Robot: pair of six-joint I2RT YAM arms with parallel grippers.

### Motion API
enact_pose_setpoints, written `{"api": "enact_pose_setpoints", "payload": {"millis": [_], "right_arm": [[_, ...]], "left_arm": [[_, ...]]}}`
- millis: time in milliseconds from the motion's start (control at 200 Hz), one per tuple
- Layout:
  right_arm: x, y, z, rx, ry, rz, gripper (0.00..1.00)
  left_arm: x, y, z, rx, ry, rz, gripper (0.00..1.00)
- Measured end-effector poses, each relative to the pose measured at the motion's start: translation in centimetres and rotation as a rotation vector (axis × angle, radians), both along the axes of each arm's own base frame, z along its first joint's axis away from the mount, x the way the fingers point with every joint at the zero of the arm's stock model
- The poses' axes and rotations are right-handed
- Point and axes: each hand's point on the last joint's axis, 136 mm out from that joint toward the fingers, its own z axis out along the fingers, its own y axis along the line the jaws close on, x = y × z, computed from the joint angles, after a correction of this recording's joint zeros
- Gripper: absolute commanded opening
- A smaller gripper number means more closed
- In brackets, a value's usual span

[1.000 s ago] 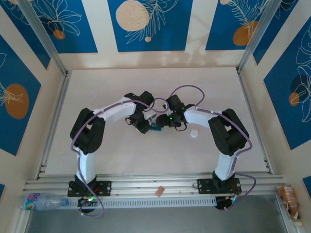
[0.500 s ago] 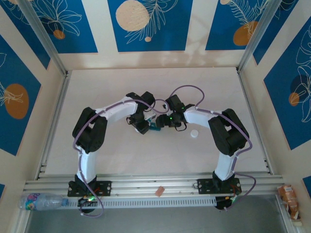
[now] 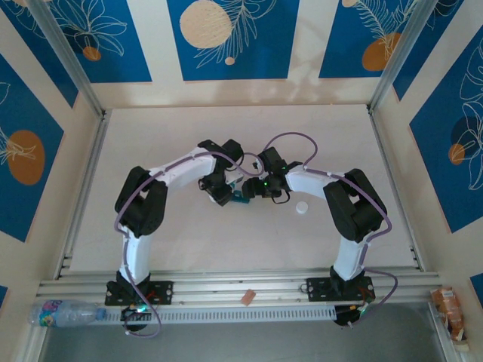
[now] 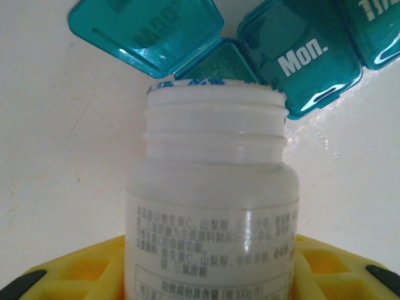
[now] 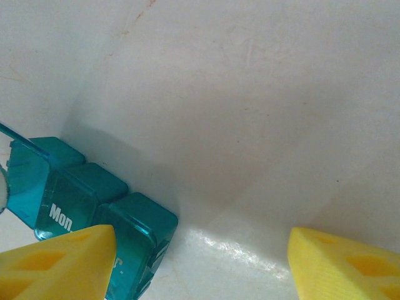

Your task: Sort the pills into containers

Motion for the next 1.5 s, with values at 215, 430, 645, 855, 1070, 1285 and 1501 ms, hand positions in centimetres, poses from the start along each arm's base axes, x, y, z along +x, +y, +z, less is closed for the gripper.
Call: {"api": "enact_pose_setpoints", "payload": {"millis": [215, 430, 645, 855, 1070, 1285, 1501], "right_arm": [[0.0, 0.0, -0.1, 0.000, 0.001, 0.000, 0.73], [0.0, 0.0, -0.1, 0.000, 0.001, 0.000, 0.73], [0.0, 0.0, -0.1, 0.000, 0.002, 0.000, 0.73], [0.0, 0.0, -0.1, 0.000, 0.002, 0.000, 0.73], [0.0, 0.0, -0.1, 0.000, 0.001, 0.000, 0.73], [0.0, 0.0, -0.1, 0.000, 0.001, 0.000, 0.73], [0.0, 0.0, -0.1, -0.001, 0.001, 0.000, 0.73]], "left_arm": [[0.1, -0.1, -0.4, 0.026, 0.009, -0.015, 0.00], [0.0, -0.1, -0.6, 0.038, 0.017, -0.019, 0.00], [-0.2, 0.0, -0.8, 0.045, 0.026, -0.021, 0.00], [-0.1, 0.1, -0.7, 0.052, 0.028, -0.020, 0.00], [-0.1, 0.2, -0.3, 0.061, 0.028, -0.021, 0.00], [0.0, 0.1, 0.3, 0.061, 0.027, -0.021, 0.00], [-0.1, 0.2, 0.5, 0.066, 0.035, -0.039, 0.00]]}}
